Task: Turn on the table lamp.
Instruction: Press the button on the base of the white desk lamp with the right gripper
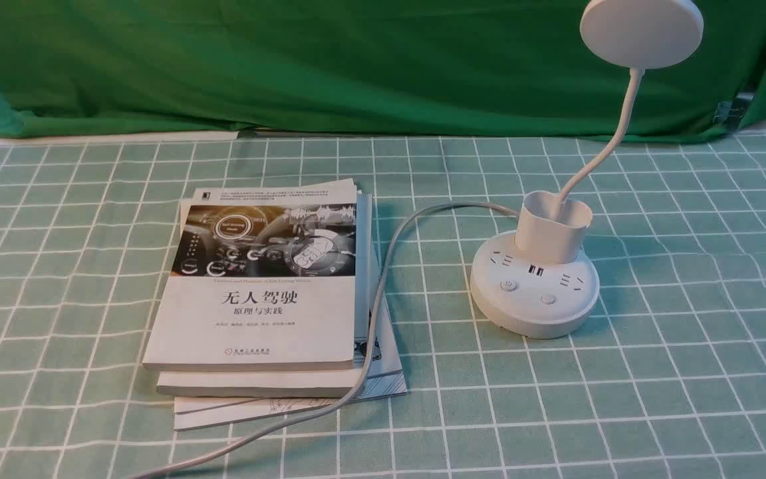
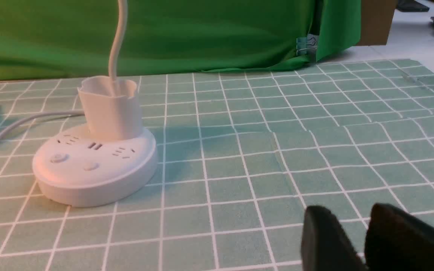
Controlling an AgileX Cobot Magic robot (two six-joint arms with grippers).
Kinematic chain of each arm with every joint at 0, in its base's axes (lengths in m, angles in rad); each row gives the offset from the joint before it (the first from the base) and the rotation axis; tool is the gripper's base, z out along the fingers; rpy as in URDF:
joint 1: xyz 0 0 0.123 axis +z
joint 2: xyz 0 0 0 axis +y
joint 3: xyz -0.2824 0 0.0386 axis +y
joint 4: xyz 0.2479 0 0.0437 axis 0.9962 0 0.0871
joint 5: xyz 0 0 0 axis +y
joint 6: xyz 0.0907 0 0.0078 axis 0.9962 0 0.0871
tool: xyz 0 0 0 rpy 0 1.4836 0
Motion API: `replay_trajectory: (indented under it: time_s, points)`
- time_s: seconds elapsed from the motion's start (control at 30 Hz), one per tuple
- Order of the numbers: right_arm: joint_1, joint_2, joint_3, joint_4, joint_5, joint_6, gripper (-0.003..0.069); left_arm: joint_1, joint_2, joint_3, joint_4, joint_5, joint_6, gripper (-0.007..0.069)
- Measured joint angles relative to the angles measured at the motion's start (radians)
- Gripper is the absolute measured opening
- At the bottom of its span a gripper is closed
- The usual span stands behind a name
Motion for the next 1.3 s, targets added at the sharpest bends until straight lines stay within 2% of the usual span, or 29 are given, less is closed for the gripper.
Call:
replay_trajectory:
  time_s: [1.03,1.13,1.17,1.2,1.23,1.3]
  points:
    - [0.000,0.000,0.000,0.005,0.000,0.003,0.0238,0.000,0.000,0.000,0.000,0.000,0.000,0.0021]
    - [0.000,0.000,0.000,0.036,0.000,0.054,0.0238,0.000,0.000,0.000,0.000,0.000,0.000,0.0021]
    - [0.000,0.000,0.000,0.073,0.000,0.140,0.0238,0.000,0.000,0.000,0.000,0.000,0.000,0.0021]
    - [0.000,0.000,0.000,0.081,0.000,0.153,0.0238,0.000,0.000,0.000,0.000,0.000,0.000,0.0021]
    - [0.000,0.000,0.000,0.108,0.000,0.259,0.0238,0.000,0.000,0.000,0.000,0.000,0.000,0.0021]
    - [0.000,0.000,0.000,0.120,0.000,0.379,0.0238,0.000,0.000,0.000,0.000,0.000,0.000,0.0021]
